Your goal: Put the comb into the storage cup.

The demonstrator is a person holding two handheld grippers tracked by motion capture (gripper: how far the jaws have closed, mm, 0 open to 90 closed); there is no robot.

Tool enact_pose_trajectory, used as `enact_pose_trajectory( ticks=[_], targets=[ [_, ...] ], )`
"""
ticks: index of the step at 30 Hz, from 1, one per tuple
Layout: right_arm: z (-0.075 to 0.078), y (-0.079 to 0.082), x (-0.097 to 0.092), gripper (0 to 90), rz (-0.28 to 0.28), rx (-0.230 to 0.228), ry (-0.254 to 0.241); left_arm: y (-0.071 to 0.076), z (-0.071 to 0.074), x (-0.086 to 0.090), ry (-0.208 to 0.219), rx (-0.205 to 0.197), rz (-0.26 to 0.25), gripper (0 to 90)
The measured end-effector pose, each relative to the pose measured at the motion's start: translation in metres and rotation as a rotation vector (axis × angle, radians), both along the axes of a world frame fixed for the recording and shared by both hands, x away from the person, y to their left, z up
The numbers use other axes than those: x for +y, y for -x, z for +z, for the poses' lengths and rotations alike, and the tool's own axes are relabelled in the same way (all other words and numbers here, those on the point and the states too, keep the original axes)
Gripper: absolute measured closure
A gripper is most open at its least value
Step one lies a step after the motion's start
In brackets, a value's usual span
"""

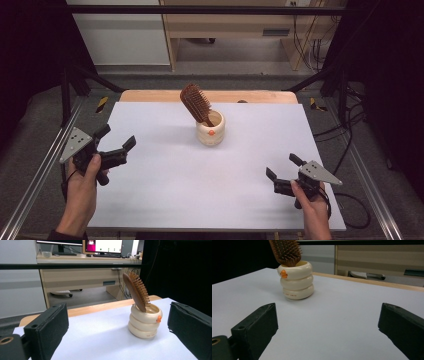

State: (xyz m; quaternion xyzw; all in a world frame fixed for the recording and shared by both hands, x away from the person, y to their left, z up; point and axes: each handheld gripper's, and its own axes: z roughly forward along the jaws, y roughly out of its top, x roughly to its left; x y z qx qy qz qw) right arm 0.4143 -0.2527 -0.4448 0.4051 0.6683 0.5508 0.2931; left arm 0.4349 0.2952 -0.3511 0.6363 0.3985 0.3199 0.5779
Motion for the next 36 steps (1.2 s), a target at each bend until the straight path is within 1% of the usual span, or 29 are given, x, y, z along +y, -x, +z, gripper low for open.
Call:
enact_pose_trajectory(
  ticks=[4, 7, 12, 16, 22, 24, 27, 33, 36],
  targets=[
    [-0.003, 0.001, -0.005, 3.1, -0.008, -0.005, -0.003, 0.004, -0.008, 0.001, -0.011, -0.005, -0.001, 3.4],
    [-0.004, 0.001, -0.006, 3.0, -0.01, -0.004, -0.007, 0.005, -0.014, 0.003, -0.007, -0.004, -0.002, 3.5],
    [-0.006, 0.0, -0.006, 3.1, -0.008, -0.007, -0.001, 0.008, -0.024, 0.005, -0.014, -0.007, 0.006, 3.5],
    [-0.007, 0.0, -0.006, 3.1, -0.005, -0.009, -0.002, 0.011, -0.033, 0.006, -0.038, -0.013, 0.011, 3.7],
    [-0.008, 0.0, -0.006, 3.0, 0.001, -0.009, 0.0, 0.013, -0.043, 0.01, -0.034, -0.004, 0.019, 3.6],
    [-0.008, 0.0, -0.006, 3.1, 0.003, -0.008, 0.002, 0.014, -0.045, 0.011, -0.025, 0.001, 0.017, 3.6],
    [-0.008, 0.0, -0.006, 3.1, 0.003, -0.01, 0.005, 0.016, -0.05, 0.013, -0.032, 0.0, 0.024, 3.6],
    [-0.009, 0.0, -0.005, 3.0, 0.006, -0.009, 0.004, 0.019, -0.059, 0.016, -0.011, 0.012, 0.024, 3.6],
    [-0.009, 0.0, -0.004, 3.0, 0.006, -0.009, 0.008, 0.021, -0.062, 0.018, -0.01, 0.012, 0.026, 3.6]
  ],
)
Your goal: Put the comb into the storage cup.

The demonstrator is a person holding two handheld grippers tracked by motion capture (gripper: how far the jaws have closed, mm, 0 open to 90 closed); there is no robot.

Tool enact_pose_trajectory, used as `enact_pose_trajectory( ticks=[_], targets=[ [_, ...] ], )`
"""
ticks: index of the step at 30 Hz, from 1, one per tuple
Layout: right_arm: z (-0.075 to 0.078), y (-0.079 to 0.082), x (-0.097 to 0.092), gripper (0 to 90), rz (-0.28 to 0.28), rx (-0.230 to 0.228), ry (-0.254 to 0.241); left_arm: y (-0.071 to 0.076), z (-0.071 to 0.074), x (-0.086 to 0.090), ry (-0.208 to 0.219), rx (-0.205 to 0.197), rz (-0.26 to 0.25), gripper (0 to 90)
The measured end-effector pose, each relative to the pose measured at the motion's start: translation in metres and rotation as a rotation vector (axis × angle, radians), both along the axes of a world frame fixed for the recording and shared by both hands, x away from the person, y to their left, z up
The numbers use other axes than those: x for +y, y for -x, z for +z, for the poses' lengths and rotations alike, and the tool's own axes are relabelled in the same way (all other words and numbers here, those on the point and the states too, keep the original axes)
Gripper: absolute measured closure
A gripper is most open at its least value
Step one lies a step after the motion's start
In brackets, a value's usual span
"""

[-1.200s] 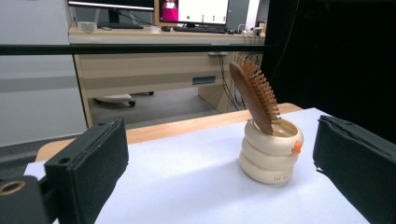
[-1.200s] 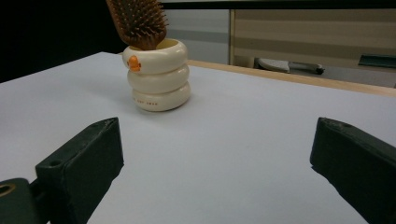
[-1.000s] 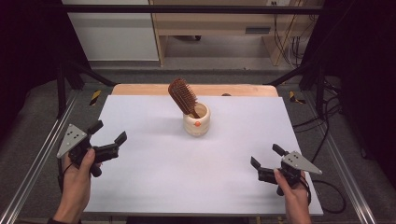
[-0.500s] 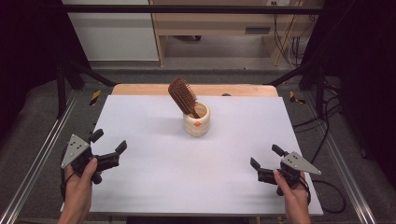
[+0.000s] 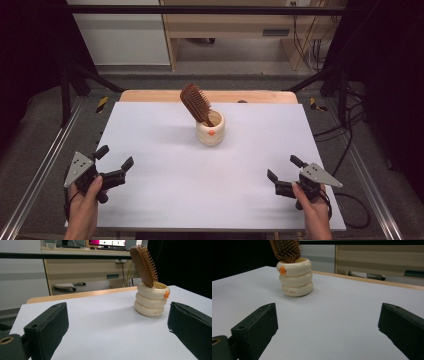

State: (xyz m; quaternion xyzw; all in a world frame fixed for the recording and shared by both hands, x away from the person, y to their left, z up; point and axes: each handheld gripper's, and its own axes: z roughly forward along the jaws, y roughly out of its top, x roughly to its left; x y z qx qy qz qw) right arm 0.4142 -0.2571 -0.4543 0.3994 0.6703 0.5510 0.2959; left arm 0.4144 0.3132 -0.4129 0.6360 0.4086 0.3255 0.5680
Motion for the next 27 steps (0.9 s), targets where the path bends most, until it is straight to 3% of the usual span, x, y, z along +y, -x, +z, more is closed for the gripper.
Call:
enact_pose_trajectory(
  ticks=[27],
  targets=[
    [-0.003, 0.0, 0.004, 3.1, 0.023, 0.005, 0.006, 0.009, -0.02, -0.001, 0.032, 0.001, -0.039, 3.5]
  ],
)
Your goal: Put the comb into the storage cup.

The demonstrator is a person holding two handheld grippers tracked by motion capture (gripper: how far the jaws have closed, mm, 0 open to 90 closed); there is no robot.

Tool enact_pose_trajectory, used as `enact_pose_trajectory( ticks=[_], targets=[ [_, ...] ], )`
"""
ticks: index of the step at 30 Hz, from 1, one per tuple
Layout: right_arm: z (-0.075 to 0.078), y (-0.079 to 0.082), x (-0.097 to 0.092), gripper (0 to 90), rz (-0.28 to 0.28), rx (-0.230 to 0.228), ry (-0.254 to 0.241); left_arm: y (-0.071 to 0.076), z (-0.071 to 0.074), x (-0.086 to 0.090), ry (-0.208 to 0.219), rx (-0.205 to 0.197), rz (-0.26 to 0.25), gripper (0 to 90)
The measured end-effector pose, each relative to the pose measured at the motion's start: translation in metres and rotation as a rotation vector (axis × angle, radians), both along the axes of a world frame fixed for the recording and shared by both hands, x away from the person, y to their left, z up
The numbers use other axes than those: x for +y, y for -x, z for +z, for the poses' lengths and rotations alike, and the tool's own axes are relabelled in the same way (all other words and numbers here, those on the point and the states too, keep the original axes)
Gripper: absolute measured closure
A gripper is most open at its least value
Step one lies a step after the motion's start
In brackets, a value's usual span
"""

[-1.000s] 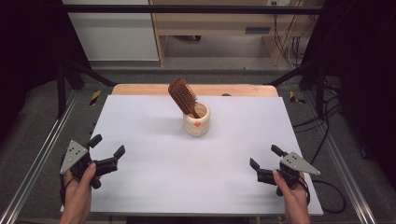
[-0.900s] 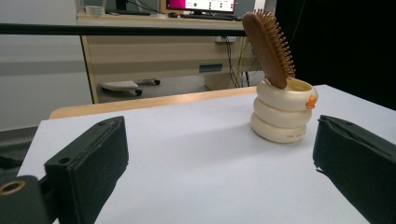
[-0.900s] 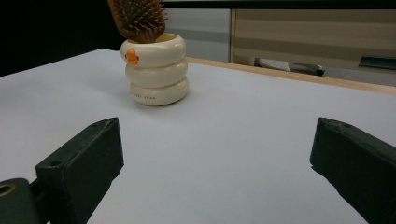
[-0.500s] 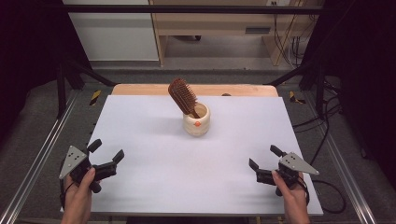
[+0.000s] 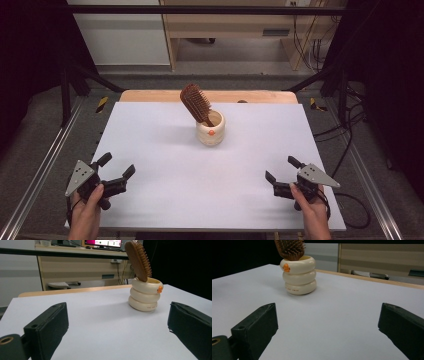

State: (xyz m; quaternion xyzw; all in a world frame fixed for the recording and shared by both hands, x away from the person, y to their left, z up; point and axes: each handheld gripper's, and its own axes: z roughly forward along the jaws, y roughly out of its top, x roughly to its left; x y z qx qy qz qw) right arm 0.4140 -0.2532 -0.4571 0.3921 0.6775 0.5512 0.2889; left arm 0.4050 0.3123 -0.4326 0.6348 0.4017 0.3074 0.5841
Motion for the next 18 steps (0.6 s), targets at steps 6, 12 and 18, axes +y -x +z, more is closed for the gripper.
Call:
enact_pose_trajectory(
  ticks=[6, 12, 18],
  targets=[
    [-0.001, 0.0, 0.001, 3.1, 0.008, -0.003, 0.003, 0.002, -0.001, -0.003, -0.001, -0.001, -0.007, 3.5],
    [-0.001, 0.001, 0.003, 3.1, 0.021, -0.006, 0.012, 0.005, -0.003, -0.007, -0.003, -0.009, -0.029, 3.5],
    [-0.001, 0.002, 0.006, 3.1, 0.033, -0.01, 0.019, 0.008, -0.004, -0.013, -0.018, -0.013, -0.042, 3.5]
  ],
)
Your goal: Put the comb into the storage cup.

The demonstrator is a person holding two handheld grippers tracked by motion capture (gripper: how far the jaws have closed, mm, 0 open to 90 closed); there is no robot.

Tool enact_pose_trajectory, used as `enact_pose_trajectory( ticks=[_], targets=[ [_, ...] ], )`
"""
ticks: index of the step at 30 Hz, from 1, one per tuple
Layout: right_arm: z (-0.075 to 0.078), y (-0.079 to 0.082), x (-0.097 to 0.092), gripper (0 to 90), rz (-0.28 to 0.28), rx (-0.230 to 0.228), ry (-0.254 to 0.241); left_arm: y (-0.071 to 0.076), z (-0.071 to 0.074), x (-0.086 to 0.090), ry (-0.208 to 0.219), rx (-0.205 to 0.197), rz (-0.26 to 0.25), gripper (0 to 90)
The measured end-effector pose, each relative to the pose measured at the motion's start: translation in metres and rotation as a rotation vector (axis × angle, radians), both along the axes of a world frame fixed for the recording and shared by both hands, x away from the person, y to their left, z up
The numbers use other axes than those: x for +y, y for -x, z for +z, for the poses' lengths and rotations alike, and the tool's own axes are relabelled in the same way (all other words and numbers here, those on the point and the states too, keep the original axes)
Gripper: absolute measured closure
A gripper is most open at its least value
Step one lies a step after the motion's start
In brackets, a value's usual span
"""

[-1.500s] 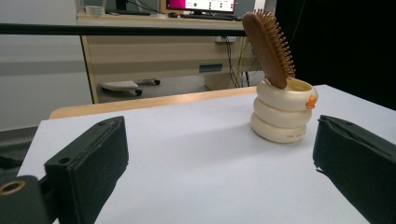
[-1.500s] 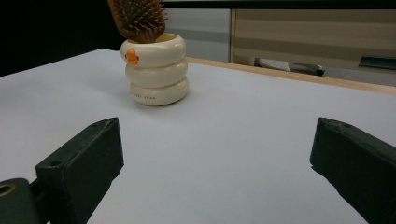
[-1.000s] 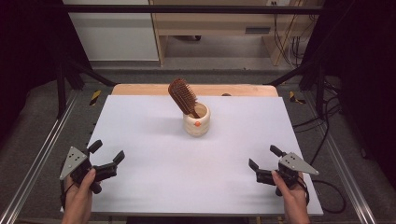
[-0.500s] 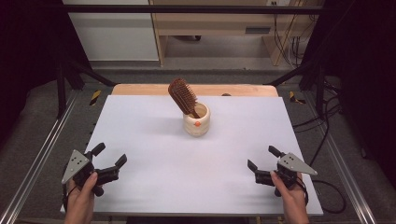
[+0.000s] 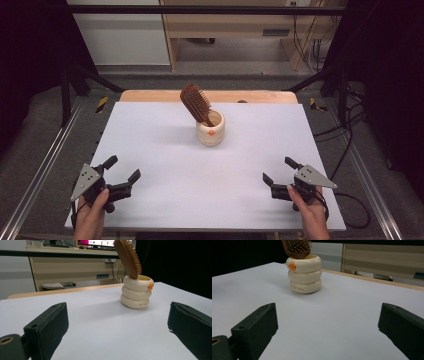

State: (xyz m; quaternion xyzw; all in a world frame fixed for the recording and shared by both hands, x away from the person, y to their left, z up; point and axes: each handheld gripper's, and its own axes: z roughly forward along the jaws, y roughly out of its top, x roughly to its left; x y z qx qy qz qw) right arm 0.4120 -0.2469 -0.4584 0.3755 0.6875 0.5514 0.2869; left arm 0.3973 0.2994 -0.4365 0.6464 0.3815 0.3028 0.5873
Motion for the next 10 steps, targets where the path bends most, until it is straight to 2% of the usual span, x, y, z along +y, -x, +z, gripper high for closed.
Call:
enact_pose_trajectory(
  ticks=[6, 10],
  targets=[
    [-0.0005, 0.0003, 0.0024, 3.6, 0.017, 0.001, 0.005, 0.0052, -0.0007, -0.0035, 0.009, -0.001, -0.01, 3.5],
    [-0.0006, -0.0002, 0.0042, 3.5, 0.019, -0.001, 0.002, 0.008, -0.0019, -0.0048, -0.006, -0.01, -0.007, 3.5]
  ],
)
